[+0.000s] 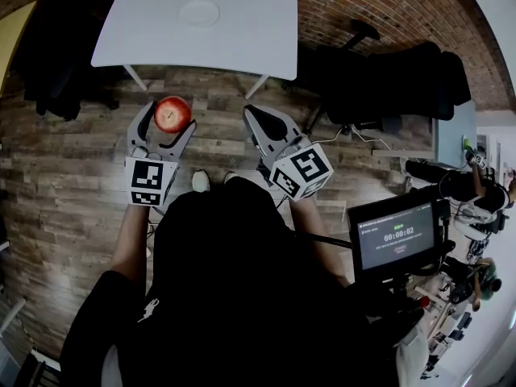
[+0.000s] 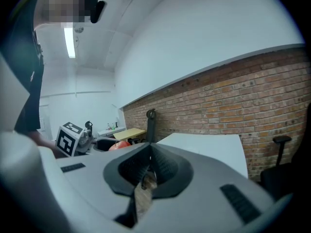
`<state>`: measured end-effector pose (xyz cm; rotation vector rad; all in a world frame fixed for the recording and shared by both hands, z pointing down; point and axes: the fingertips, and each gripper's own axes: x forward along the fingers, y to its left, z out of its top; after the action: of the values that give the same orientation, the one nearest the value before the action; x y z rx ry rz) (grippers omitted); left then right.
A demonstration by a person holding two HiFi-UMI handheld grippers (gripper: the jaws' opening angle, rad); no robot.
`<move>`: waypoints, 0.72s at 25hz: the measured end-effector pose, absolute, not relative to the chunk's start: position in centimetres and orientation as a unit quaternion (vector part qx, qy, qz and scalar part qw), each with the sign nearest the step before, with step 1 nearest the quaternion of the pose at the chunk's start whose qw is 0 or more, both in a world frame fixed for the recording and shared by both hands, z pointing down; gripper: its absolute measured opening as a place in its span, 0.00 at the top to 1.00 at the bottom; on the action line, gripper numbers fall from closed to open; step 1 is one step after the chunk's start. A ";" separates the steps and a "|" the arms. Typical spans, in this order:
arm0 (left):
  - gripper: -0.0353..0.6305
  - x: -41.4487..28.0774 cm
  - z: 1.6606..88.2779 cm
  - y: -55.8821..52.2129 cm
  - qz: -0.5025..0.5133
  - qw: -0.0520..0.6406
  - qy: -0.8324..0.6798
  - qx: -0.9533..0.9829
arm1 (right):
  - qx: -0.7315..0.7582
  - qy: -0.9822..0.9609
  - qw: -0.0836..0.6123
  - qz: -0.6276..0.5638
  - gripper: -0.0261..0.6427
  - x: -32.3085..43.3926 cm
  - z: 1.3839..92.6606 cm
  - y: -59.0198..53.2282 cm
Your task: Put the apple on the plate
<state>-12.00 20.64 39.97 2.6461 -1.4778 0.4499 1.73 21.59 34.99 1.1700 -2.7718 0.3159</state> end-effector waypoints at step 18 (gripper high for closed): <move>0.36 -17.2 40.8 21.9 0.142 0.045 -0.510 0.848 | 0.380 -0.918 0.063 0.097 0.96 -1.4 35.0 21.7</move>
<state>-17.15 21.88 40.79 2.5893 -1.5567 0.4324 -1.36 21.74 34.96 1.1478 -2.7727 0.2932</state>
